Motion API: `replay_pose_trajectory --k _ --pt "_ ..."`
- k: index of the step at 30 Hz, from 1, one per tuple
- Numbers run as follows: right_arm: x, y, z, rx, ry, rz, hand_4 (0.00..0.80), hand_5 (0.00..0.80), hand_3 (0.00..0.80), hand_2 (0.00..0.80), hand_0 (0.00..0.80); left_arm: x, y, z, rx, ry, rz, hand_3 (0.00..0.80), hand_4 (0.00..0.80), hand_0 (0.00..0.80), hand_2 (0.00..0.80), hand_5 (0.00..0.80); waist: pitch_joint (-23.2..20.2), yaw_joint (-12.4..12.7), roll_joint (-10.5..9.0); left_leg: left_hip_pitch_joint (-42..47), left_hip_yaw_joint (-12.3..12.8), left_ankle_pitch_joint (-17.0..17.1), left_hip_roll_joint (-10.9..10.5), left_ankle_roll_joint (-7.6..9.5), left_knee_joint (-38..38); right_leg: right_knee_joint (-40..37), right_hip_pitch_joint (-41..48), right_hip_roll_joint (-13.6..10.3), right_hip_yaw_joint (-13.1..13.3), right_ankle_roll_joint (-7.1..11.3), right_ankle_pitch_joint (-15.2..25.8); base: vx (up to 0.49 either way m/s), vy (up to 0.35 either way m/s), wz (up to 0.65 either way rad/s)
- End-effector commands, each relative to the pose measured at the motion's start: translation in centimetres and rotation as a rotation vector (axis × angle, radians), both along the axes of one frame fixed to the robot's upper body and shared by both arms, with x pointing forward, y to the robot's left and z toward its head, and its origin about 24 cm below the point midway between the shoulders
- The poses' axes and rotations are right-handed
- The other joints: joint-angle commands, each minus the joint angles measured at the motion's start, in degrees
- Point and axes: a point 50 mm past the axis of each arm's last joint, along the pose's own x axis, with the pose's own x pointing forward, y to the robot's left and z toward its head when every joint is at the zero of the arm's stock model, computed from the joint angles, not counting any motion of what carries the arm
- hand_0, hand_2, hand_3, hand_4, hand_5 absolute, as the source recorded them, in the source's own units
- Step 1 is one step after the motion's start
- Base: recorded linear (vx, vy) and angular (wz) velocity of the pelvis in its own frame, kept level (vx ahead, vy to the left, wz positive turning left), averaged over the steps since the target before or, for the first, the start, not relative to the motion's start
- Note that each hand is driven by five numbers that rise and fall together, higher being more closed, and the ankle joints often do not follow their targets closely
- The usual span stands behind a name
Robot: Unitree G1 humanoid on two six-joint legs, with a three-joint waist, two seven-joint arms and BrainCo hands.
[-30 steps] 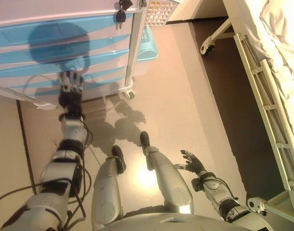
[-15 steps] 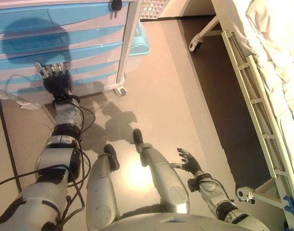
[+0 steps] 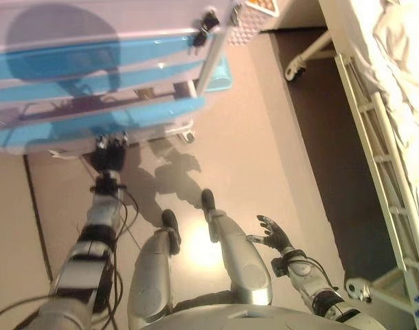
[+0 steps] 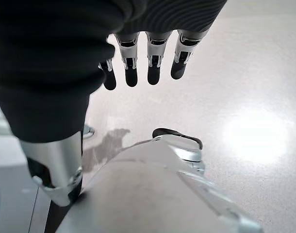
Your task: Open the drawer and pick up the medicine
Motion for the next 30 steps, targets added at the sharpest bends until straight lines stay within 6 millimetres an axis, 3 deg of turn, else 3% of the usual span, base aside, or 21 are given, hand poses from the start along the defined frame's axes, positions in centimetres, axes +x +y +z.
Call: replay_pose_trajectory --k 1,2,4,9,11,13,15,19,21,24,30 --pt "-3.9 -1.5 -1.5 -0.064 0.102 0.015 0.000 0.000 0.000 0.000 0.000 -0.9 -6.2 17.2 0.215 -1.139 -0.461 0.800 0.800 0.800 0.800 0.800 -7.01 3.63 5.39 -3.72 -4.55 -1.46 -0.87 -4.22 4.39 -1.99 7.91 2.15 -1.28 -1.71 -5.27 0.027 -0.022 0.24" --pt "-4.2 -1.7 -1.6 -0.070 0.115 0.007 0.000 0.000 0.000 0.000 0.000 -1.6 -6.0 14.3 0.158 -1.045 -0.475 0.800 0.800 0.800 0.800 0.800 -8.00 4.78 6.01 -1.89 -5.62 -0.25 -0.81 -5.00 2.06 -2.40 9.77 1.94 -2.60 -1.90 -6.13 0.030 -0.046 0.37" --pt "-4.3 -1.8 -1.7 -0.075 0.122 0.003 0.000 0.000 0.000 0.000 0.000 -2.4 -6.2 10.9 0.067 -0.900 -0.483 0.800 0.800 0.800 0.800 0.800 -9.41 6.10 6.45 0.45 -6.72 1.22 -0.46 -5.88 -0.95 -3.24 12.18 1.76 -4.43 -2.08 -6.98 0.035 -0.095 0.48" --pt "-3.5 -3.0 -1.4 -0.096 0.144 -0.009 0.000 0.000 0.000 0.000 0.000 -6.2 -5.7 -0.7 -0.199 -0.384 -0.436 0.800 0.800 0.800 0.800 0.800 -12.45 9.04 7.31 5.66 -8.50 5.21 1.34 -8.35 -7.52 -5.80 17.41 2.04 -9.01 -2.29 -7.39 0.006 -0.097 0.70" --pt "-3.1 -3.9 -1.3 -0.101 0.151 -0.033 0.000 0.000 0.000 0.000 0.000 -9.9 -5.6 -6.5 -0.248 -0.081 -0.420 0.800 0.800 0.800 0.800 0.800 -13.29 10.34 7.47 7.16 -9.39 6.43 1.86 -9.07 -9.55 -6.81 18.70 1.95 -10.54 -2.20 -7.04 -0.036 -0.101 0.50" --pt "-3.0 -4.5 -1.3 -0.103 0.159 -0.055 0.000 0.000 0.000 0.000 0.000 -12.9 -5.8 -9.9 -0.238 0.181 -0.431 0.800 0.800 0.800 0.800 0.800 -13.69 11.08 7.50 7.95 -9.94 6.84 1.92 -9.42 -10.45 -7.71 19.62 1.91 -11.48 -2.19 -6.79 -0.048 -0.080 0.50" --pt "-3.2 -5.2 -1.5 -0.099 0.180 -0.098 0.000 0.000 0.000 0.000 0.000 -18.6 -6.5 -14.3 -0.212 0.592 -0.514 0.800 0.800 0.800 0.800 0.800 -14.44 11.89 7.47 8.86 -10.28 7.41 2.04 -9.78 -11.93 -9.06 20.53 2.06 -12.84 -2.25 -6.47 -0.060 -0.066 0.24" --pt "-4.0 -6.0 -1.9 -0.114 0.218 -0.106 0.000 0.000 0.000 0.000 0.000 -26.5 -6.2 -17.2 -0.162 1.088 -0.639 0.800 0.800 0.800 0.800 0.800 -15.62 11.99 8.23 9.68 -9.95 8.33 2.47 -10.46 -14.13 -11.39 21.33 2.43 -14.07 -2.10 -5.98 -0.038 -0.006 0.16" --pt "-4.1 -6.2 -1.9 -0.113 0.226 -0.110 0.000 0.000 0.000 0.000 0.000 -27.5 -5.8 -17.4 -0.144 1.138 -0.630 0.800 0.800 0.800 0.800 0.800 -15.89 11.84 8.62 9.96 -9.74 8.47 2.62 -10.64 -14.75 -12.16 21.49 2.43 -14.45 -1.96 -5.76 -0.026 0.022 0.28" --pt "-4.4 -6.2 -2.1 -0.117 0.240 -0.108 0.000 0.000 0.000 0.000 0.000 -27.4 -4.9 -17.4 -0.102 1.136 -0.584 0.800 0.800 0.800 0.800 0.800 -16.44 11.30 9.25 10.30 -9.31 8.68 2.72 -10.76 -15.91 -13.28 21.42 2.43 -14.86 -1.88 -5.42 -0.037 0.028 0.22" --pt "-4.9 -6.1 -2.4 -0.134 0.246 -0.116 0.000 0.000 0.000 0.000 0.000 -25.0 -4.1 -17.6 0.089 1.081 -0.514 0.800 0.800 0.800 0.800 0.800 -17.55 10.26 9.73 11.13 -9.31 8.73 2.42 -10.36 -17.43 -13.72 21.24 2.45 -14.91 -1.95 -5.32 -0.011 0.005 -0.02"
